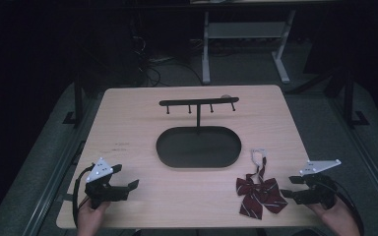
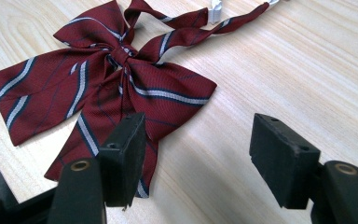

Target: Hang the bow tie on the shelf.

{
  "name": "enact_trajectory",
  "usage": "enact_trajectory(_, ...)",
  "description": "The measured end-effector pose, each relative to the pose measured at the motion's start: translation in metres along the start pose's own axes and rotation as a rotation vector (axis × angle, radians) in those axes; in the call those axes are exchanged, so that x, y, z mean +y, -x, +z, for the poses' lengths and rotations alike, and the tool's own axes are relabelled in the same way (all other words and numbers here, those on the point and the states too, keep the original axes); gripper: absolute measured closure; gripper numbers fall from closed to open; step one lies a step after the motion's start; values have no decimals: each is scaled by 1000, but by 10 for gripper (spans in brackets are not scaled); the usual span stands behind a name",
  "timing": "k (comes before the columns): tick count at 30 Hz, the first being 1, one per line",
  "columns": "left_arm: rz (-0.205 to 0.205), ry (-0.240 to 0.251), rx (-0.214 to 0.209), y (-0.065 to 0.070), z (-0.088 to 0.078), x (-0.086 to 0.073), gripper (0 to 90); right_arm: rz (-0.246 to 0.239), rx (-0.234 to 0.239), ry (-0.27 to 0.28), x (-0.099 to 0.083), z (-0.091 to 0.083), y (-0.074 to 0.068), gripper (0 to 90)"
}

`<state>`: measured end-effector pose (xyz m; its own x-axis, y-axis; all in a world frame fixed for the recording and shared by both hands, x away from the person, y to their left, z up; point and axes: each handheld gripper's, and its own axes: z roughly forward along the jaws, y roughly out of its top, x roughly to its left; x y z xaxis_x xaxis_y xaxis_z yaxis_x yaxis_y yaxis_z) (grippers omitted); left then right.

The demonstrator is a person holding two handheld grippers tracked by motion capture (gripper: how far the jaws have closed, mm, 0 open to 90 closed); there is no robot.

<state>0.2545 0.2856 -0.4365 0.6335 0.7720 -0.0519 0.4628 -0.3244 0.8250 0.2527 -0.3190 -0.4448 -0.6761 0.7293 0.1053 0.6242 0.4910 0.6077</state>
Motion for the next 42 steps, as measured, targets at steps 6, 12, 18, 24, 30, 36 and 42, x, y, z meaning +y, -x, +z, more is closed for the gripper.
enact_trajectory(6, -3, -5, 3, -1, 0, 0, 131, -4, 14, 10, 2, 2, -1, 358)
enact_trajectory(12, 9, -7, -4, 1, 0, -1, 131, -9, 12, 7, 5, 3, -5, 359)
enact_trajectory(18, 27, 5, -10, 3, -1, 1, 131, -11, 13, 14, 9, 4, -11, 369)
enact_trajectory(24, 16, -1, -12, 3, 0, 0, 131, -16, 6, 20, 13, 4, -13, 382)
enact_trajectory(30, 20, 3, -8, 3, -1, 1, 131, -10, -4, 3, 23, 5, -14, 390)
enact_trajectory(36, 20, 7, -4, 3, -2, 1, 131, -35, -18, -25, 40, 8, -13, 391)
enact_trajectory(42, 16, 5, -5, 3, -1, 0, 131, -30, -10, -39, 56, 13, -11, 391)
